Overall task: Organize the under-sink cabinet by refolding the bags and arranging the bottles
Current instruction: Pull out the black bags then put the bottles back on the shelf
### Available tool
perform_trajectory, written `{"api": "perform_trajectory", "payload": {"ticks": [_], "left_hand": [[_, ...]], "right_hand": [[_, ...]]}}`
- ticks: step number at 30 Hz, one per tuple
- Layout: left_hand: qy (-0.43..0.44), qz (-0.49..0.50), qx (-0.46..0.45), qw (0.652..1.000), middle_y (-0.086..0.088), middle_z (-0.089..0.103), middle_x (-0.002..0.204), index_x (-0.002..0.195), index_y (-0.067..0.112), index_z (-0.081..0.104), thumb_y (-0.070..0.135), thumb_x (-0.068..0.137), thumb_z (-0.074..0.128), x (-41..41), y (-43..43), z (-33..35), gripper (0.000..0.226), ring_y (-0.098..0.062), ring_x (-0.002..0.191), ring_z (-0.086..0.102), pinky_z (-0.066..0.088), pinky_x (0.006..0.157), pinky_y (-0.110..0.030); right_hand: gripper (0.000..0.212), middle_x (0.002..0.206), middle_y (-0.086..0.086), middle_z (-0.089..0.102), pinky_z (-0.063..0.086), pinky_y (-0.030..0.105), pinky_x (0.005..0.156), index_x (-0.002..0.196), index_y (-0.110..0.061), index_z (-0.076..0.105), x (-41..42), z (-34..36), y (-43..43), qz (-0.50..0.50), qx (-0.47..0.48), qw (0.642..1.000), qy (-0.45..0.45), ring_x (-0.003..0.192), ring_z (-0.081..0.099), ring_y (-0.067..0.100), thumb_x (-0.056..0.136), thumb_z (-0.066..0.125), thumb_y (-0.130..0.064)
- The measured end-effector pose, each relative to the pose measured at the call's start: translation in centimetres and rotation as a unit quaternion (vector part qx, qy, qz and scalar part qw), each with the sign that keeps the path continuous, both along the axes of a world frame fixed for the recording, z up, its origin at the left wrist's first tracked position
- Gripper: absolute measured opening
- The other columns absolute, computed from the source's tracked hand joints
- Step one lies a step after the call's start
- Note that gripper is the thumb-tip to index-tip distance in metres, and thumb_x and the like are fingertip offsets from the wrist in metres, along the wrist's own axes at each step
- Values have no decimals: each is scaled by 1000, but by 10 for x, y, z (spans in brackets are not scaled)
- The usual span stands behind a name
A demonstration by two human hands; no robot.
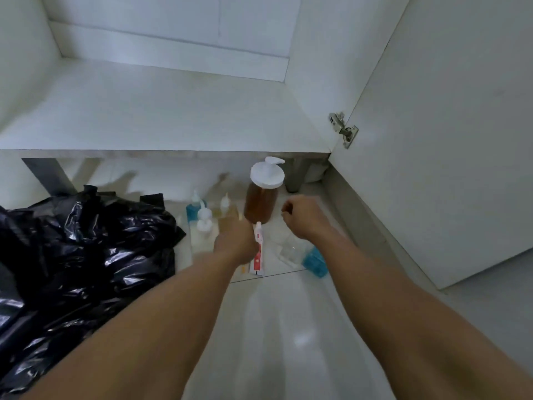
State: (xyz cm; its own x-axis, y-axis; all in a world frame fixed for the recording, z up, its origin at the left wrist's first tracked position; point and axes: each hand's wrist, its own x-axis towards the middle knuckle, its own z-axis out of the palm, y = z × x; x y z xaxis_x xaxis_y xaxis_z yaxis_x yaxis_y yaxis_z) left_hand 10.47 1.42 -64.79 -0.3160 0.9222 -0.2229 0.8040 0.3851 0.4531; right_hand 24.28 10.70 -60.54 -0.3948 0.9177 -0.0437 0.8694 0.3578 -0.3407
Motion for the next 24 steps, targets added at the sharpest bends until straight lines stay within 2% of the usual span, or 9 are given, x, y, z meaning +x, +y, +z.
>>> {"api": "perform_trajectory", "payload": {"ticks": [2,4,6,9,13,15,18,22,24], "left_hand": [[-4,12,-23,1000,-4,67,104,105,17,68,26,93,64,-1,-5,-20,16,-20,87,63,56,77,-33],[-5,10,-26,1000,-5,69,108,111,17,70,31,95,62,1,-1,-30,22,-21,92,64,55,81,-33],[-7,15,-5,1000,-5,69,111,114,17,71,34,96,62,8,11,-31,27,-21,95,64,53,82,-31],[-12,53,23,998,-5,69,112,115,15,70,29,97,59,24,43,-27,26,-19,90,60,44,71,-27],[-50,102,19,993,-10,65,101,109,5,65,21,94,60,46,88,-39,22,-29,89,62,46,72,-32],[-48,112,7,993,-8,59,88,99,5,63,15,93,61,48,98,-41,12,-27,81,58,43,68,-32],[-62,133,-3,989,-5,55,78,91,5,61,8,91,62,48,104,-44,3,-28,82,60,41,66,-32],[-132,146,-14,980,-12,64,97,103,2,65,11,90,68,49,104,-36,17,-28,89,61,45,70,-31],[-166,132,6,977,-14,68,108,109,2,67,15,89,71,52,104,-25,24,-30,98,65,52,78,-33]], "right_hand": [[10,89,3,66,54,34,76,92,-16,69,2,-3,18,-7,-6,1000,10,83,63,20,95,60,-17],[12,81,6,60,51,32,70,81,-13,63,11,-9,45,-32,-36,999,5,80,61,25,92,59,-14],[16,77,8,53,45,30,64,75,-10,54,22,-19,66,-45,-89,994,-42,78,56,27,91,57,-12],[11,98,16,59,47,30,59,102,-6,59,34,-40,86,-61,-159,982,-80,82,59,28,95,58,-14],[10,101,19,64,51,32,57,101,-5,58,45,-77,111,-89,-218,971,-43,76,63,28,92,62,-10],[13,102,19,69,52,30,58,101,-4,63,46,-85,114,-78,-231,970,-3,77,66,27,89,62,-7],[25,106,19,69,54,31,67,111,1,66,53,-97,114,-90,-234,967,37,93,69,31,88,61,-5],[27,118,17,65,55,32,82,116,-3,66,59,-84,112,-141,-181,970,80,105,65,35,89,62,-4],[22,112,17,66,59,43,85,106,-6,69,61,-66,114,-152,-139,972,110,101,67,36,86,62,0]]}}
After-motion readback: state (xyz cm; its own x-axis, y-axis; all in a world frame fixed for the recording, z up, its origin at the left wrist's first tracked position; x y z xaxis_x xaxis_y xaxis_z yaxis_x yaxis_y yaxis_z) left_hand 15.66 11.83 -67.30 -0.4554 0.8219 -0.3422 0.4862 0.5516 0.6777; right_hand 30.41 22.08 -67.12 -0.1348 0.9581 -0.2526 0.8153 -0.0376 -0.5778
